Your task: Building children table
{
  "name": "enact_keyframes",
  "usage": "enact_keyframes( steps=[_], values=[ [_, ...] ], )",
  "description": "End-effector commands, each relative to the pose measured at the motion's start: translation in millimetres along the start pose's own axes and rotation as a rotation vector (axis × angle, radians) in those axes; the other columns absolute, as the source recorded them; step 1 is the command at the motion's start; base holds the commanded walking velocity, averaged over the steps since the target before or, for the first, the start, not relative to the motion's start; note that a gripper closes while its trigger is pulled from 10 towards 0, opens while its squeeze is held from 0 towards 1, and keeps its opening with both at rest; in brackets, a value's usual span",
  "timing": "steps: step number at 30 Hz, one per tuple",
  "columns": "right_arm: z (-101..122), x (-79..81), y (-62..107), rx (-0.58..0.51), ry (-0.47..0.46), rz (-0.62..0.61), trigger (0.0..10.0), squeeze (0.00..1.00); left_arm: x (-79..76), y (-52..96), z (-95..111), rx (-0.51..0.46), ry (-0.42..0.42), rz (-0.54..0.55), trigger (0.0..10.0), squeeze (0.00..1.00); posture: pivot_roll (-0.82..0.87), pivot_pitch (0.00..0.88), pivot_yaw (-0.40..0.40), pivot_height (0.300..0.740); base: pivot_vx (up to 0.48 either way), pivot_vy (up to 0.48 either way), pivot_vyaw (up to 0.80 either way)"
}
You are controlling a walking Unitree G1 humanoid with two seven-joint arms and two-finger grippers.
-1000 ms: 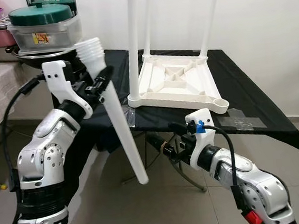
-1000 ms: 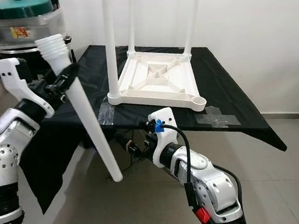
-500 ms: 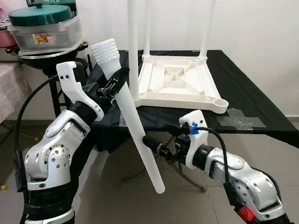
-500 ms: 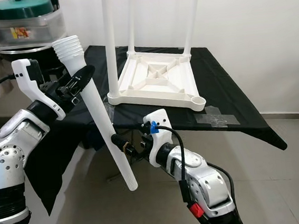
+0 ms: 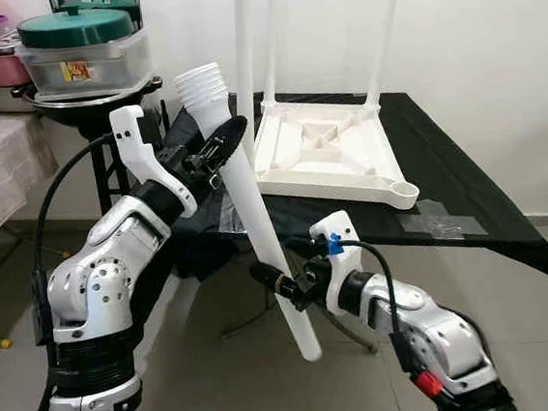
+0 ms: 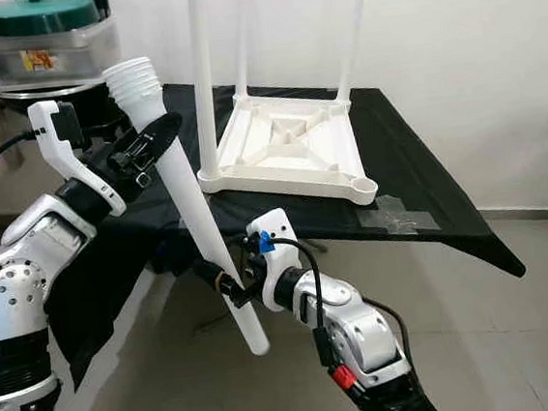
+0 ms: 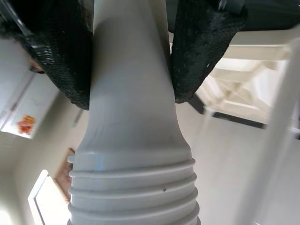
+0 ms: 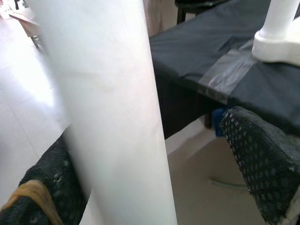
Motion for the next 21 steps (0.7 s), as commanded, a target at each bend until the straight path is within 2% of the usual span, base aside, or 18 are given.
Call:
enact_keyframes(
  steps=[1, 4, 5, 6, 7, 8, 18, 21],
  values=[
    [0.2, -1.0, -3.4, -0.003, 0.01, 0.004, 10.0, 0.0, -8.5, -0.7, 0.3, -0.003, 0.028, -0.055, 10.0, 0.0, 0.09, 0.0, -0.078, 0.74, 0.0, 0.0, 0.0],
    [-1.5, -1.3, -4.8, -0.002, 0.003, 0.004, 10.0, 0.0, -9.4, -0.7, -1.2, 0.001, 0.041, -0.061, 10.0, 0.0, 0.09, 0.0, -0.077, 0.74, 0.0, 0.0, 0.0],
    [-3.4, -1.2, -5.7, 0.001, -0.002, 0.005, 8.0, 0.0, -9.6, -1.2, -1.9, 0.001, 0.049, -0.062, 10.0, 0.0, 0.09, 0.0, -0.077, 0.74, 0.0, 0.0, 0.0],
    [-3.4, -1.2, -5.7, 0.001, -0.002, 0.005, 8.0, 0.0, -9.6, -1.2, -1.9, 0.001, 0.049, -0.062, 10.0, 0.0, 0.09, 0.0, -0.077, 0.74, 0.0, 0.0, 0.0],
    [-5.5, -1.5, -6.6, 0.006, -0.006, 0.006, 1.2, 0.0, -9.7, -1.8, -2.0, 0.0, 0.061, -0.064, 10.0, 0.0, 0.09, 0.0, -0.076, 0.74, 0.0, 0.0, 0.0],
    [-6.7, -1.6, -7.1, 0.004, -0.011, 0.008, 0.0, 0.0, -9.7, -2.2, -1.6, -0.001, 0.072, -0.065, 10.0, 0.0, 0.09, 0.0, -0.075, 0.74, 0.0, 0.0, 0.0],
    [-7.5, -1.8, -9.3, -0.022, -0.009, 0.028, 0.0, 0.0, -8.6, -1.2, -1.4, 0.013, 0.081, -0.072, 10.0, 0.0, 0.09, 0.0, -0.075, 0.74, 0.0, 0.0, 0.0],
    [-9.7, -3.7, -7.3, -0.012, 0.009, 0.015, 0.0, 0.0, -10.3, -1.7, -0.1, 0.003, 0.057, -0.081, 10.0, 0.0, 0.09, 0.0, -0.075, 0.74, 0.0, 0.0, 0.0]
  ],
)
Point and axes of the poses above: a point about 5 cm out from each wrist's last joint towards the gripper, its own y axis pointing back from the gripper into the wrist, its own z axis along the axis of the wrist's last joint, x = y × z, the point moved 1 cm from there along -y, pointing out of the wrist towards the gripper, and after that the axes turned 13 degrees about -y, right-handed, at the moved point
